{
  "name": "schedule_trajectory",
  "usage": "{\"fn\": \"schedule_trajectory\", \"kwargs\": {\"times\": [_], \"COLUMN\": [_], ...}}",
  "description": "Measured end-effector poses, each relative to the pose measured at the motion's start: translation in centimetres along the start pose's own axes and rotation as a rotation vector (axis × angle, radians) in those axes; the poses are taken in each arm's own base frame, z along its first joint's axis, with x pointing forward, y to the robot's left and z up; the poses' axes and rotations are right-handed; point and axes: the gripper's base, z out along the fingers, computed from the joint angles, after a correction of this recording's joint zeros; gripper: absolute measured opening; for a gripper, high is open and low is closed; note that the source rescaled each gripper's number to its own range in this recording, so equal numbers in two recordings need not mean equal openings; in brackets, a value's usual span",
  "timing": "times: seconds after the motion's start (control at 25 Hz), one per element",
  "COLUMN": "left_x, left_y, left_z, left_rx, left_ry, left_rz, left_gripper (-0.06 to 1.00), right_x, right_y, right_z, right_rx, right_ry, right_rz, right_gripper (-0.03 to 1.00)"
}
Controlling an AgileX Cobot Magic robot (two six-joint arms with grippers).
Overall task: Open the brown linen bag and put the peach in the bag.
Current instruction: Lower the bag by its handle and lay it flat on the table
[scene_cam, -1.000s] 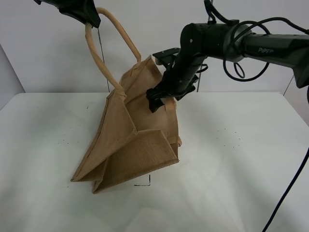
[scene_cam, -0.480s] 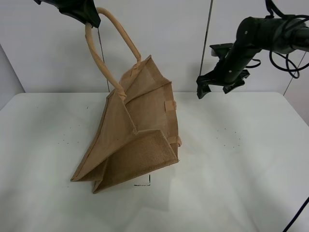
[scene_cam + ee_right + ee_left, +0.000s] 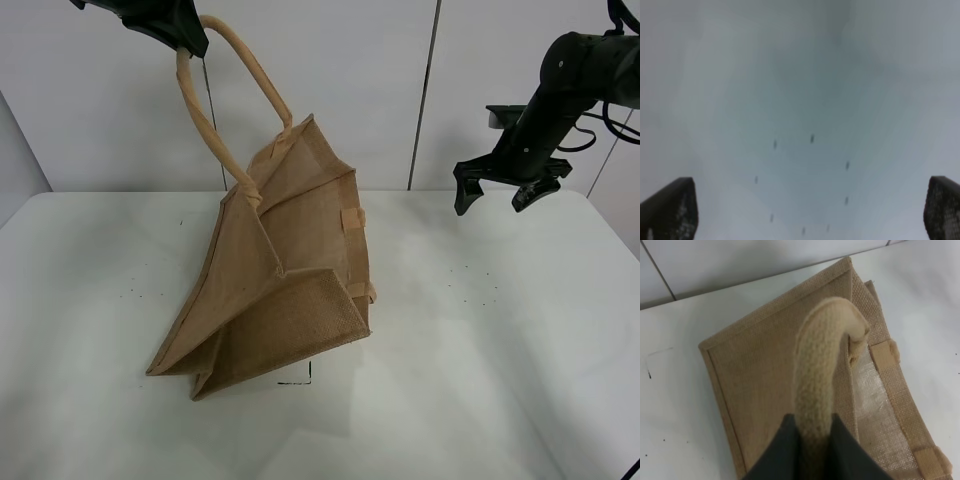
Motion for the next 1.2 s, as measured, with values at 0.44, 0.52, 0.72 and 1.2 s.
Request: {"fn": "schedule_trajectory", "kwargs": {"times": [0.44, 0.52, 0.72, 1.2], "left_x": [0.0, 0.0, 0.0, 0.0], "left_y": [0.0, 0.0, 0.0, 0.0], "left_z": [0.0, 0.0, 0.0, 0.0], "left_rx": [0.001, 0.001, 0.001, 0.001], "left_ry": [0.000, 0.000, 0.000, 0.000], "left_rz": [0.000, 0.000, 0.000, 0.000], "left_gripper": [0.00, 0.00, 0.00, 0.00], "right_x": [3.4, 5.7, 13.2, 32.8], "right_y": [0.6, 1.0, 2.0, 3.1], "right_z": [-3.7, -6.1, -11.8, -14.1], "right_rx": [-0.006, -0.005, -0.003, 0.020], "right_ry": [0.051, 0.036, -0.023, -0.298], "right_rz": [0.030, 0.029, 0.024, 0.013], "right_gripper": [1.00, 1.00, 1.00, 1.00]}}
